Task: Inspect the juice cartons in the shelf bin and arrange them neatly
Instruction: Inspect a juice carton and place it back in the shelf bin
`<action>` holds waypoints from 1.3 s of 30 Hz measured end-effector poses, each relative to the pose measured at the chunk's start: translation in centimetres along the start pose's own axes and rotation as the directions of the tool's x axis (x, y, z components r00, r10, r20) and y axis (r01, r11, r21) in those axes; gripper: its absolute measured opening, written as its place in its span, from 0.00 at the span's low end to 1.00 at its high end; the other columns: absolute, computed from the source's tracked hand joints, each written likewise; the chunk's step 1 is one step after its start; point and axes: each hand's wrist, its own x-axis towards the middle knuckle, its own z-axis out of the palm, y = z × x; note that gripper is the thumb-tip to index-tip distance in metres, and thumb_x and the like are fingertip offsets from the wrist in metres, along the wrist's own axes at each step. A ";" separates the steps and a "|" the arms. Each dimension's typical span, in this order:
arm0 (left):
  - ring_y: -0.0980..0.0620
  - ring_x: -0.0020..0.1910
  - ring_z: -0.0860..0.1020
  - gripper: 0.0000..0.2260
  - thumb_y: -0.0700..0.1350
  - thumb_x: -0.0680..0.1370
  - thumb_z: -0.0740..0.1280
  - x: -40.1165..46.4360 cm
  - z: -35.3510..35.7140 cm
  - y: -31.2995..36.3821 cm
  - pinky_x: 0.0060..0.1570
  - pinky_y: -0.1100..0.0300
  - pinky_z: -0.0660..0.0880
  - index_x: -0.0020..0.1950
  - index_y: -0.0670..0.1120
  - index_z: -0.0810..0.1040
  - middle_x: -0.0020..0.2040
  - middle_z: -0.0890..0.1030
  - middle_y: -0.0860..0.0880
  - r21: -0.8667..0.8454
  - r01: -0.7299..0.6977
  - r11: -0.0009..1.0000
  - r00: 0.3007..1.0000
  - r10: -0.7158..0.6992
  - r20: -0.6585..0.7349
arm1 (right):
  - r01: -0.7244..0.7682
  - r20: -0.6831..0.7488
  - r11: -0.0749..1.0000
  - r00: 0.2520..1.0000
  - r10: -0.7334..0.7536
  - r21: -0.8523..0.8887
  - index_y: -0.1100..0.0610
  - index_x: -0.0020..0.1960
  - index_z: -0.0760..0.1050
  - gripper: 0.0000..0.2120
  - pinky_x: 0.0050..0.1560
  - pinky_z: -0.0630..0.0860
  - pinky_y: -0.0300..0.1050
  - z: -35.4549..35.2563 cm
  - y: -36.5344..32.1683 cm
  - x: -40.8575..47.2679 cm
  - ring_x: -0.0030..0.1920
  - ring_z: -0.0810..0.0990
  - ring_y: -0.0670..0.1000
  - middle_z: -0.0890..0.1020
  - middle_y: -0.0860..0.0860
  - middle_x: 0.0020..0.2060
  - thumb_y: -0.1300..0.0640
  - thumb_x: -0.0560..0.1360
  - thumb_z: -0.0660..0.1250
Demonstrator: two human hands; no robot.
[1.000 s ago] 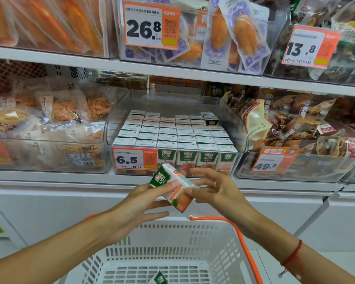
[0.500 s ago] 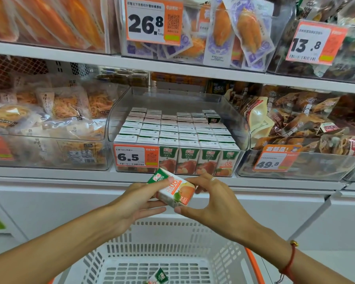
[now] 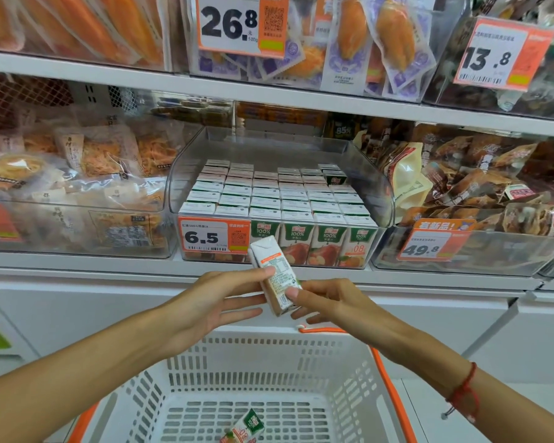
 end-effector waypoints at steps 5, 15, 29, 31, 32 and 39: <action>0.60 0.50 0.83 0.26 0.52 0.59 0.79 -0.1 0.5 0.9 0.47 0.67 0.79 0.57 0.52 0.81 0.50 0.86 0.56 0.306 -0.216 0.927 0.960 0.259 -0.107 | 0.228 -0.068 0.968 0.973 -0.222 0.102 0.41 0.66 0.72 0.22 0.54 0.75 0.30 -0.5 -0.2 -0.1 0.57 0.80 0.39 0.82 0.38 0.57 0.46 0.73 0.68; 0.67 0.59 0.76 0.24 0.45 0.64 0.81 -0.8 0.6 -0.4 0.48 0.66 0.77 0.54 0.61 0.77 0.56 0.80 0.66 0.663 -0.503 0.555 0.763 0.645 0.039 | 0.439 -0.172 0.889 0.873 -0.456 -0.128 0.52 0.62 0.74 0.27 0.64 0.75 0.44 -1.0 0.5 -0.1 0.62 0.78 0.46 0.79 0.43 0.60 0.60 0.67 0.79; 0.65 0.39 0.82 0.22 0.52 0.63 0.80 0.1 1.9 -0.3 0.29 0.71 0.74 0.53 0.49 0.78 0.44 0.86 0.59 0.304 -0.214 0.928 0.915 0.299 -0.269 | 0.391 -0.320 0.863 0.813 -0.486 -0.319 0.40 0.62 0.72 0.28 0.52 0.76 0.33 1.4 -0.3 -0.1 0.52 0.80 0.38 0.81 0.37 0.54 0.54 0.68 0.78; 0.65 0.41 0.82 0.22 0.52 0.64 0.79 0.0 1.9 -0.4 0.31 0.70 0.75 0.55 0.52 0.77 0.47 0.85 0.59 0.313 -0.200 0.928 0.924 0.285 -0.253 | 0.379 -0.310 0.880 0.832 -0.460 -0.288 0.41 0.61 0.73 0.26 0.53 0.77 0.35 1.1 -0.5 0.1 0.53 0.80 0.39 0.82 0.37 0.54 0.55 0.68 0.78; 0.64 0.43 0.82 0.23 0.51 0.64 0.79 -0.1 1.7 -0.4 0.32 0.70 0.75 0.56 0.54 0.77 0.49 0.84 0.59 0.311 -0.211 0.927 0.933 0.286 -0.218 | 0.377 -0.291 0.895 0.852 -0.436 -0.239 0.42 0.61 0.74 0.25 0.54 0.77 0.36 0.8 -0.5 0.1 0.54 0.80 0.39 0.82 0.38 0.54 0.56 0.69 0.78; 0.63 0.56 0.79 0.18 0.54 0.66 0.75 -0.4 0.5 -0.1 0.53 0.66 0.76 0.55 0.57 0.79 0.54 0.83 0.61 0.552 -0.459 0.696 0.840 0.543 0.015 | 0.410 -0.202 0.911 0.889 -0.410 -0.047 0.53 0.61 0.76 0.21 0.64 0.74 0.39 -1.1 0.3 -0.3 0.61 0.79 0.44 0.82 0.44 0.58 0.57 0.70 0.75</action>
